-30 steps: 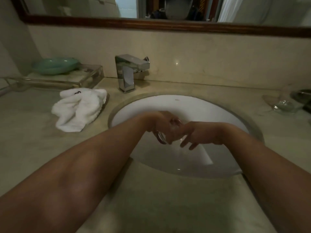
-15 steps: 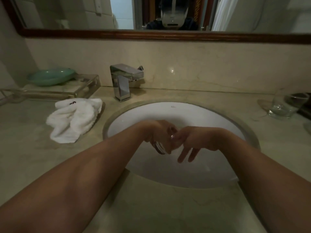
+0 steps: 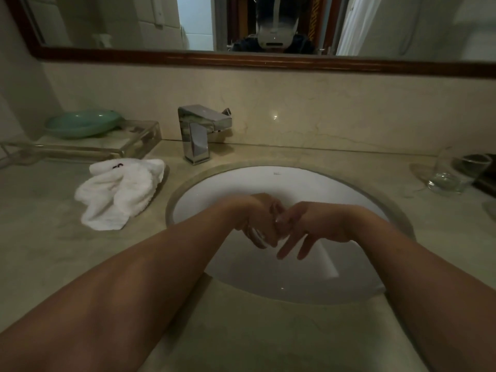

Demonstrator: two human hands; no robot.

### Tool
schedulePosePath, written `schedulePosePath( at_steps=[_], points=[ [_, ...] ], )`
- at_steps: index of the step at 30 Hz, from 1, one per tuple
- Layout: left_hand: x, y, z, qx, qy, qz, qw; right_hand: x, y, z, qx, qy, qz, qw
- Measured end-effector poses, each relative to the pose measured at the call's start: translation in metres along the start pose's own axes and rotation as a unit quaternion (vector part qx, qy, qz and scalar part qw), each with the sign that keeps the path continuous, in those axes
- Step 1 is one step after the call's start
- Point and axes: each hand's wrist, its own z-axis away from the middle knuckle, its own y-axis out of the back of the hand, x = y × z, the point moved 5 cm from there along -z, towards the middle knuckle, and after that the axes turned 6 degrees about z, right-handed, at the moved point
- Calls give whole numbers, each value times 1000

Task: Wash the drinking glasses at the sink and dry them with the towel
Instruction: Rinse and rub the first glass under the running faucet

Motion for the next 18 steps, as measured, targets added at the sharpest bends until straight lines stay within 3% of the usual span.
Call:
schedulePosePath(
  at_steps=[3,6,9,12,14,16,18],
  points=[
    [1,-1,-2,-2,-7,-23,1000,1,0,-3,16,-5,7,1000],
    [-1,-2,-2,-17,-5,-30,999,3,-4,-4,-28,-8,7,1000],
    [-1,0,2,9,-9,49,999,-2,17,-3,126,-7,-20,992],
    [2,9,2,76,-48,44,995,3,35,-1,267,-35,-100,958],
    [5,10,2,82,-80,35,993,13,30,-6,235,-84,-59,966],
    [11,5,2,59,-130,20,990,21,19,-12,143,-126,3,982],
    [18,1,5,48,-166,22,985,23,18,-16,119,-135,35,983]
  ],
)
